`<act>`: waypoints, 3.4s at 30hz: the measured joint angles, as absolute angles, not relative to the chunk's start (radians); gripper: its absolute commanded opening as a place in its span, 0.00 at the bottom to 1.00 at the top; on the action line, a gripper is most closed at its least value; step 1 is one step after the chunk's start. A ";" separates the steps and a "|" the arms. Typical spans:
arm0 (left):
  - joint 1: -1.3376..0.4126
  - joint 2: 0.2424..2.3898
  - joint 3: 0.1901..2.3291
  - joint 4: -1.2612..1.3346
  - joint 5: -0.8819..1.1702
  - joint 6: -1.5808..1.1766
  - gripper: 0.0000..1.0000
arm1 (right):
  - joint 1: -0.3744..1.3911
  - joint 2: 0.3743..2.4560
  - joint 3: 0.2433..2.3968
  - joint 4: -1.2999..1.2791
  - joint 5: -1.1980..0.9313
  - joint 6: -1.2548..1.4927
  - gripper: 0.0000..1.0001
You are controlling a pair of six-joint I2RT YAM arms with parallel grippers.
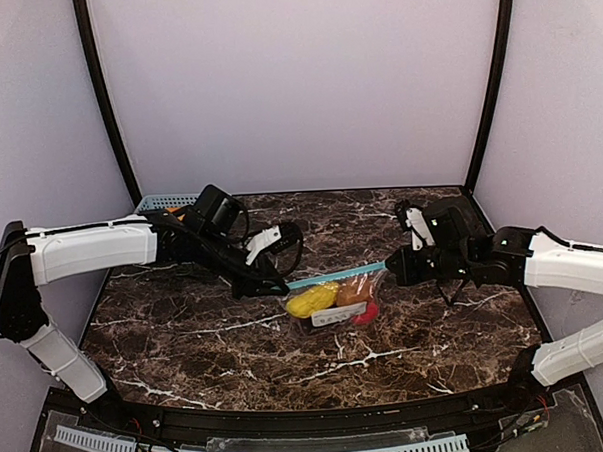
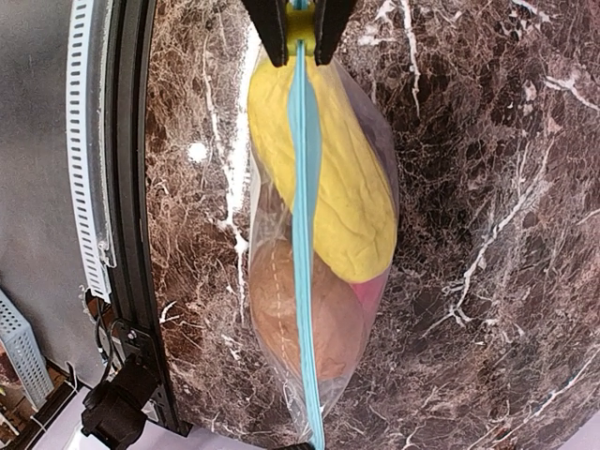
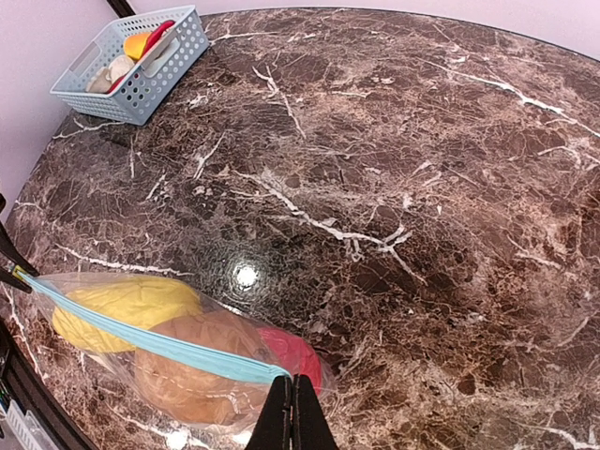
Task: Place the food in the zip-top bag and seal the zipper
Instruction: Zip the zipper of the food storage bag, then place the zipper food storage bag at the corner of the board, then reset both arms
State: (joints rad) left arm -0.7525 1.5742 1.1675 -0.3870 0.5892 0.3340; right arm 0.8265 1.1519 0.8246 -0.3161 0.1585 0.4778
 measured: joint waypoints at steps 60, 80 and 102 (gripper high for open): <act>-0.602 1.362 0.986 -0.165 0.391 -0.139 0.90 | 0.684 1.179 0.875 -0.300 0.041 0.445 0.99; -0.069 0.907 0.633 -0.142 0.136 -0.284 0.99 | 0.302 1.030 0.738 -0.324 -0.051 0.427 0.99; -0.067 0.768 0.695 -0.368 0.070 -0.116 0.99 | 0.293 0.633 0.596 -0.262 0.074 0.236 0.99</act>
